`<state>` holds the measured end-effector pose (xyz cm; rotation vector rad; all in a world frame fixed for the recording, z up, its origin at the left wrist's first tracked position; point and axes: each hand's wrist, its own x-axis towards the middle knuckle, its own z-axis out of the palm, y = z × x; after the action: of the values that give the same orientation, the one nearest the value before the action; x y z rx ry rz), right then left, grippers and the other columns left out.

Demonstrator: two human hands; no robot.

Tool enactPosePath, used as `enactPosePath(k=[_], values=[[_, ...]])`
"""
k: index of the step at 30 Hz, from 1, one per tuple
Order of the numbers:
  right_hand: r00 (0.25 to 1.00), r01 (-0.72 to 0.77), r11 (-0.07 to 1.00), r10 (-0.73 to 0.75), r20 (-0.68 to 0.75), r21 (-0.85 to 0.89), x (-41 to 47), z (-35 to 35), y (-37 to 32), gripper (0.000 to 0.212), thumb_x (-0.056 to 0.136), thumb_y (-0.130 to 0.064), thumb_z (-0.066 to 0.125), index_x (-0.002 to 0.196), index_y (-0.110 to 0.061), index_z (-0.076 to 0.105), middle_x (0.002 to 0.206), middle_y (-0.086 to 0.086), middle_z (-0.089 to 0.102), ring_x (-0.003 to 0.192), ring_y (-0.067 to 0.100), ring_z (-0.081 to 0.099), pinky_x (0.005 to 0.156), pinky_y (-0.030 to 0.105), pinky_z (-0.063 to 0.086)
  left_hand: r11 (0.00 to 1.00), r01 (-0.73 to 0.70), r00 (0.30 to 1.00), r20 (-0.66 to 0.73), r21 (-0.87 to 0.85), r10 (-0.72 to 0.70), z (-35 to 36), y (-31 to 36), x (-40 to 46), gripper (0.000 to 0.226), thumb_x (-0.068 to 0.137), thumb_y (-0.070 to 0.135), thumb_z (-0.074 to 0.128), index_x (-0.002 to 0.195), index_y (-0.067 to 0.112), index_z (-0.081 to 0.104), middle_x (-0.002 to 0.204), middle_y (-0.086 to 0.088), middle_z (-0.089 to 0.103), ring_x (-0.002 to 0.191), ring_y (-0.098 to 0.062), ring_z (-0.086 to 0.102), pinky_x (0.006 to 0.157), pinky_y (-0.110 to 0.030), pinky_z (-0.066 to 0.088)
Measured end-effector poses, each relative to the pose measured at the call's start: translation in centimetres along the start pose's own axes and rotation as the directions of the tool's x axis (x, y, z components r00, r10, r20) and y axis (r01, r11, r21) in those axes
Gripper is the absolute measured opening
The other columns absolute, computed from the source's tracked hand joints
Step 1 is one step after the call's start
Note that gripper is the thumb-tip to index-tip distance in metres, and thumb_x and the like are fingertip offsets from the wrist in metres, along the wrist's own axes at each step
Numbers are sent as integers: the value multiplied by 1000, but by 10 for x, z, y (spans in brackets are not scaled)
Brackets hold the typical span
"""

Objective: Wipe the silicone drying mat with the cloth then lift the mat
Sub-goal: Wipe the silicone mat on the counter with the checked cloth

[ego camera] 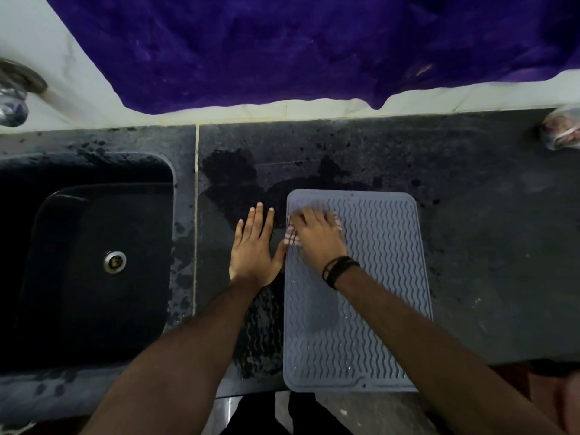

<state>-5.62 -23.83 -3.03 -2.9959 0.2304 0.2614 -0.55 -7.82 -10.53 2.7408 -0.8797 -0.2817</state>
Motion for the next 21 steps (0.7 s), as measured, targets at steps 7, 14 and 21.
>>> enactPosePath(k=[7, 14, 21], values=[[996, -24, 998, 29, -90, 56, 16, -16, 6, 56, 75, -8, 65, 130, -14, 51, 123, 9, 53, 117, 29, 46, 94, 43, 43, 1000, 7, 1000, 9, -20, -6, -1, 0, 1, 77, 104, 62, 22, 166, 20, 7, 173, -4, -4, 159, -18, -7, 129, -42, 1], [999, -44, 998, 45, -20, 48, 34, -11, 2, 49, 79, -4, 59, 127, -9, 54, 125, 11, 54, 117, 29, 47, 91, 43, 47, 1000, 7, 1000, 5, -18, -7, -1, 1, 2, 74, 105, 58, 24, 166, 19, 9, 173, -5, -3, 159, -18, -7, 129, -40, -1], [1000, -12, 1000, 12, -7, 18, -43, 4, -24, 51, 71, -8, 70, 120, -9, 59, 120, 10, 57, 110, 29, 54, 89, 44, 47, 1000, -12, 1000, 12, 2, 12, -2, 0, 0, 75, 103, 58, 17, 166, 18, 6, 173, -7, -4, 159, -20, -7, 129, -43, 2]])
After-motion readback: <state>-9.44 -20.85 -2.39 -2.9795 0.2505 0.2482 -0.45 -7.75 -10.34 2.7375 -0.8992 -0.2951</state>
